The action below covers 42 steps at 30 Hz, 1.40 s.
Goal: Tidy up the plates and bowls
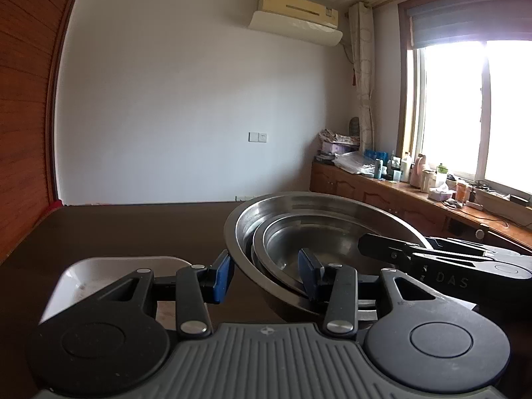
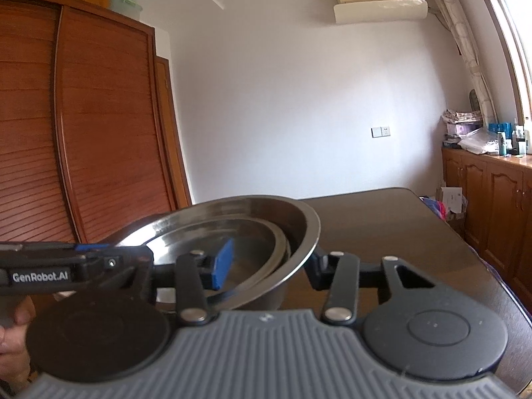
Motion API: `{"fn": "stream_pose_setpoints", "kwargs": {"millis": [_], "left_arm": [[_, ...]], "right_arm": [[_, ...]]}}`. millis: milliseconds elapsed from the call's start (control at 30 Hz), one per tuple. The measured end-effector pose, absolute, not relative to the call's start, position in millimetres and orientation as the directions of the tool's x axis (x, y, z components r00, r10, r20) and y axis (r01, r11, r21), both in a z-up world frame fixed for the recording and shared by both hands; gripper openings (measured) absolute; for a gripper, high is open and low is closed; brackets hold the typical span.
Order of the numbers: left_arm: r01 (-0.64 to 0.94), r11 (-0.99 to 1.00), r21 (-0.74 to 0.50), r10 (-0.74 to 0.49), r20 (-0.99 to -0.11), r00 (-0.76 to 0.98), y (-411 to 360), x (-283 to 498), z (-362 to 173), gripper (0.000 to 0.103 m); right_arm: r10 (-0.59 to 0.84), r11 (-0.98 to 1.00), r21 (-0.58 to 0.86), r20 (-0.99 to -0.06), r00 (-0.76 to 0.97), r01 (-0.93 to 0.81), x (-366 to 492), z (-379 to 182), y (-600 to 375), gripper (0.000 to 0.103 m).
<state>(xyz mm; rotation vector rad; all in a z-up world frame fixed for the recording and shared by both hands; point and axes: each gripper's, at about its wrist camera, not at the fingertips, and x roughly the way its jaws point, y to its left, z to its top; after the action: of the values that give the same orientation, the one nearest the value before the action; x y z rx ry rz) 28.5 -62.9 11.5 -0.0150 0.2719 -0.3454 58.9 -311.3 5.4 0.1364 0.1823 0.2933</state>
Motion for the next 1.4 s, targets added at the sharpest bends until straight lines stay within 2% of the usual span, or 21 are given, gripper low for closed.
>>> {"fn": "stream_pose_setpoints", "kwargs": {"millis": [367,733,1033,1400], "left_arm": [[0.278,0.960,-0.040,-0.280,-0.220,0.934,-27.7,16.5,35.5,0.072],[0.182,0.983,-0.035,-0.185,-0.215,0.959,9.9,14.4,46.2,0.072],[0.123,0.991,-0.051,-0.132,-0.241,0.962,36.2,16.4,35.6,0.072],[0.088,0.994,-0.065,-0.103,-0.287,0.952,56.8,19.0,14.2,0.072]], "right_arm": [[0.349,0.932,0.143,-0.118,0.930,-0.332,60.9,18.5,-295.9,0.048],[0.426,0.903,0.105,-0.101,0.899,-0.416,67.7,28.0,-260.7,0.048],[0.480,0.877,0.104,-0.123,0.869,-0.470,70.7,23.3,-238.5,0.048],[0.505,0.863,0.107,-0.193,0.841,-0.494,76.1,5.6,-216.4,0.048]]}}
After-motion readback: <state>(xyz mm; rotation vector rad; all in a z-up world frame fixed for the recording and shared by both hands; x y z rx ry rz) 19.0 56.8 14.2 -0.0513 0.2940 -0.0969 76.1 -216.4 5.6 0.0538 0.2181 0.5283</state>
